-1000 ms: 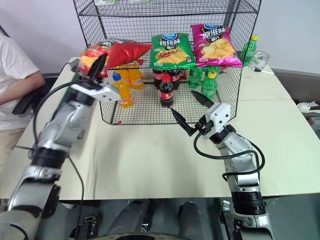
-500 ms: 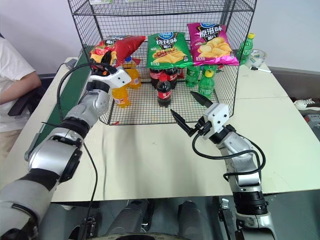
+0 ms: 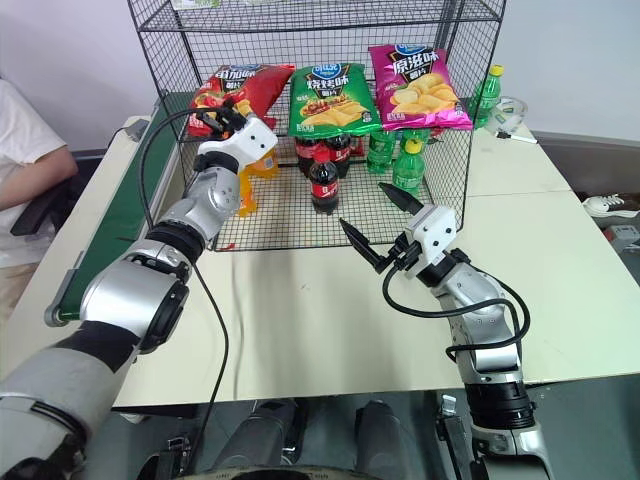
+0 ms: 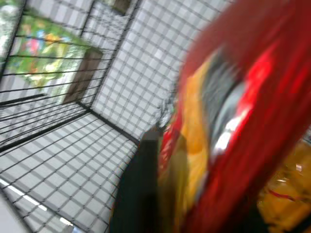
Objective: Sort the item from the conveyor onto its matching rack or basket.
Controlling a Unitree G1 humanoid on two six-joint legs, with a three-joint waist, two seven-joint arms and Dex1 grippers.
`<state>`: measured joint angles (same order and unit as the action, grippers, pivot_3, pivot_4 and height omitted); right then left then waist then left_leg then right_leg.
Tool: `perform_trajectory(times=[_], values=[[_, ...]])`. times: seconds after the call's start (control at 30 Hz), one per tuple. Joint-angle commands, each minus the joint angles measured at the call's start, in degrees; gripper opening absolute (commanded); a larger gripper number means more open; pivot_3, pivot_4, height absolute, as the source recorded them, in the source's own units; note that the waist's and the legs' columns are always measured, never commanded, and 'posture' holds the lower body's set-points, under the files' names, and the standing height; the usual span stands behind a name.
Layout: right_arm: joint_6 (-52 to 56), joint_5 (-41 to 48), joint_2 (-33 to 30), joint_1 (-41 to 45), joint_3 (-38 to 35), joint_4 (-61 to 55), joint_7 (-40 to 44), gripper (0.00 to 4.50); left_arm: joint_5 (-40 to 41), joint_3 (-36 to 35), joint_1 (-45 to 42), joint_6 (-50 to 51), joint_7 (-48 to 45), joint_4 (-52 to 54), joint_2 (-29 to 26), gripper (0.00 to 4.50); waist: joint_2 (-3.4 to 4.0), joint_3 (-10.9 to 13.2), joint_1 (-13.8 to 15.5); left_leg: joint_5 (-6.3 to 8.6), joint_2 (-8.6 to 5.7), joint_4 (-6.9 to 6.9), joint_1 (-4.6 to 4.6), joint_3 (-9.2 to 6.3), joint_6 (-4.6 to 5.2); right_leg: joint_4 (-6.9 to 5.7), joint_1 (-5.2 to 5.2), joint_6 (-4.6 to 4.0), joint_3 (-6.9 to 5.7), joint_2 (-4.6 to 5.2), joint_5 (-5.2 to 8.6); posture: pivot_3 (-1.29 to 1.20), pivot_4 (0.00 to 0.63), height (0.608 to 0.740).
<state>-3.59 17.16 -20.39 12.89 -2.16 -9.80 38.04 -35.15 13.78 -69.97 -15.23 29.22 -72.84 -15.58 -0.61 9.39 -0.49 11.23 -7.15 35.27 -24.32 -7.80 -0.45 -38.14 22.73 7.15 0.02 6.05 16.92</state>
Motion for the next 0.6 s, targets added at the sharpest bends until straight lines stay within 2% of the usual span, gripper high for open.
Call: perform_trajectory(times=[0.03,0.07,0.13,0.2,0.3,0.37,0.43,0.6], values=[[0.1,1.0,-0.5,0.1,-0.4,-3.1,-0.1,4.5,0.0,1.1,-0.2,-0.1,0.9,1.5,-1.4,2.82,-0.02,0.0,0.1,0.0,0.0,0.01,0.01,0.0,0.0,0.0,-0.02,0.0,0.0,0.0,0.0,0.0,0.15,0.74],[0.2,1.1,-0.5,0.1,-0.5,-3.2,-0.1,4.5,0.2,1.3,0.1,-0.6,0.1,2.2,-1.9,3.15,-0.02,0.0,0.1,0.0,-0.01,0.04,0.01,-0.01,0.0,-0.01,-0.03,0.0,0.0,0.0,0.0,0.0,0.15,0.74],[0.3,1.2,-0.6,-0.2,-0.7,-3.3,0.0,4.5,0.7,1.5,1.1,-1.7,-1.8,4.4,-2.8,4.16,-0.02,0.0,0.1,0.0,-0.01,0.06,0.02,-0.01,0.0,-0.02,-0.04,0.0,0.0,0.0,0.0,0.0,0.15,0.74],[0.3,1.3,-0.8,-0.4,-0.8,-3.4,0.1,4.5,3.5,0.1,2.7,-3.9,-5.3,7.2,-3.4,4.16,-0.01,0.0,0.0,0.0,-0.01,0.06,0.02,-0.01,0.0,-0.03,-0.03,0.0,0.0,0.0,0.0,0.0,0.15,0.74],[0.2,1.4,-1.0,-0.4,-0.7,-3.1,0.6,4.5,3.7,0.2,8.3,-2.0,-8.7,18.2,-6.1,4.16,-0.01,0.0,-0.2,0.0,-0.01,0.04,0.02,0.0,-0.01,-0.02,-0.01,0.0,0.03,0.01,0.0,0.0,0.15,0.74],[0.5,2.0,-0.8,-0.2,-0.7,-2.9,0.5,4.5,2.5,0.2,13.2,0.0,-10.3,27.8,-7.9,4.16,0.01,0.0,-0.3,-0.01,0.01,0.0,0.02,0.0,-0.01,-0.03,0.02,0.0,0.04,0.0,0.0,0.0,0.15,0.74],[0.4,2.0,-0.7,0.2,-0.5,-2.4,0.8,4.5,3.1,-1.6,21.1,3.1,-14.6,42.4,-10.2,4.16,0.04,-0.1,-0.5,-0.01,0.02,-0.04,0.02,0.01,-0.02,-0.04,0.06,-0.01,0.1,-0.01,0.0,0.0,0.15,0.74],[0.1,2.2,-1.1,0.1,-0.4,-1.7,1.5,4.5,4.5,-6.6,33.9,11.5,-24.0,65.8,-14.2,4.16,0.05,0.0,-0.4,-0.03,0.06,-0.07,-0.04,0.09,-0.05,-0.05,0.2,-0.03,0.3,-0.05,-0.01,0.0,0.15,0.74]])
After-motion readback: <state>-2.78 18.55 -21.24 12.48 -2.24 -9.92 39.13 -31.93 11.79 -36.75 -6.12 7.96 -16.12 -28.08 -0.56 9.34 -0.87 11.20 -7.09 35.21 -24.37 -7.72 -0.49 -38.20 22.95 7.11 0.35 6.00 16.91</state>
